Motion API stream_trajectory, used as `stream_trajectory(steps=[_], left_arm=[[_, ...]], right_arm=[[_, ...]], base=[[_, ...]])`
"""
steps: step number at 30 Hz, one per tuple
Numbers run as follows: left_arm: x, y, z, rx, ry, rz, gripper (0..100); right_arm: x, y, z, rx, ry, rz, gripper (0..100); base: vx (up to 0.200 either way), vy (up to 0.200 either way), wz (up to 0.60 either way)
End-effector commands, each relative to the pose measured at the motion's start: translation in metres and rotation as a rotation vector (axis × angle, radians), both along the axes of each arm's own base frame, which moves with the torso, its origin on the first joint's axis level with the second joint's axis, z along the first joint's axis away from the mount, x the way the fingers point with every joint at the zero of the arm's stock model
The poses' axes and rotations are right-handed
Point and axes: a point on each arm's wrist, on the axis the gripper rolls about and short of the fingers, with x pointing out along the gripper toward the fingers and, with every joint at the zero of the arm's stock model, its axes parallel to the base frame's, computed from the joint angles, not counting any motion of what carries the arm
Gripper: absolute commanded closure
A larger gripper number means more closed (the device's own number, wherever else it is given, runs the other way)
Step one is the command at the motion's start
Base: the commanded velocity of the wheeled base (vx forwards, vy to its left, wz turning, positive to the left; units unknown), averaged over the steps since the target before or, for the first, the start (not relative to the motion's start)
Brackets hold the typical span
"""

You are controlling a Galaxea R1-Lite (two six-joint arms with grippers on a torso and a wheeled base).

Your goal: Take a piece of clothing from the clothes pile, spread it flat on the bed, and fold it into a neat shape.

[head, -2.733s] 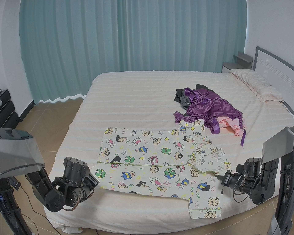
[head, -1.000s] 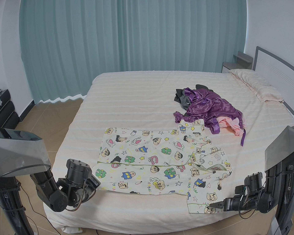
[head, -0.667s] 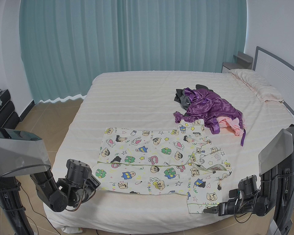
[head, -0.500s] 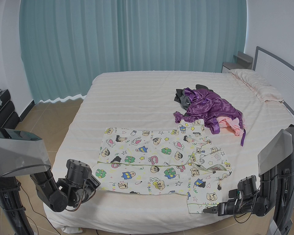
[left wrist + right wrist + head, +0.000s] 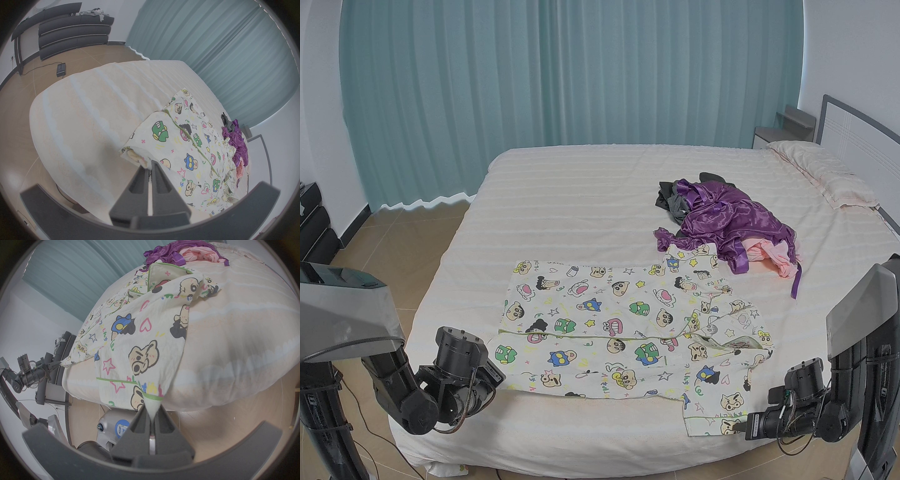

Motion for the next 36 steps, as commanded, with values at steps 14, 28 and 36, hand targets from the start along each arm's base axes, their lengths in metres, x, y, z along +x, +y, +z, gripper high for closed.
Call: stream_trajectory(steps=[14, 28, 36], left_arm=[[-0.043, 0.006, -0.001, 0.122, 0.089, -0.133, 100], [-0.074, 0.006, -0.003, 0.195, 0.157, -0.253, 100], [-0.083, 0.011, -0.003, 0.212, 0.182, -0.266, 100]], right_arm=[[-0.037, -0.01, 0.051, -0.033, 0.09, 0.002, 100], [-0.057, -0.022, 0.071, -0.05, 0.103, -0.021, 100], [-0.067, -0.026, 0.076, -0.074, 0.119, -0.01, 100]], base=[[0.0, 0.0, 0.0], [0.0, 0.0, 0.0], [0.0, 0.0, 0.0]])
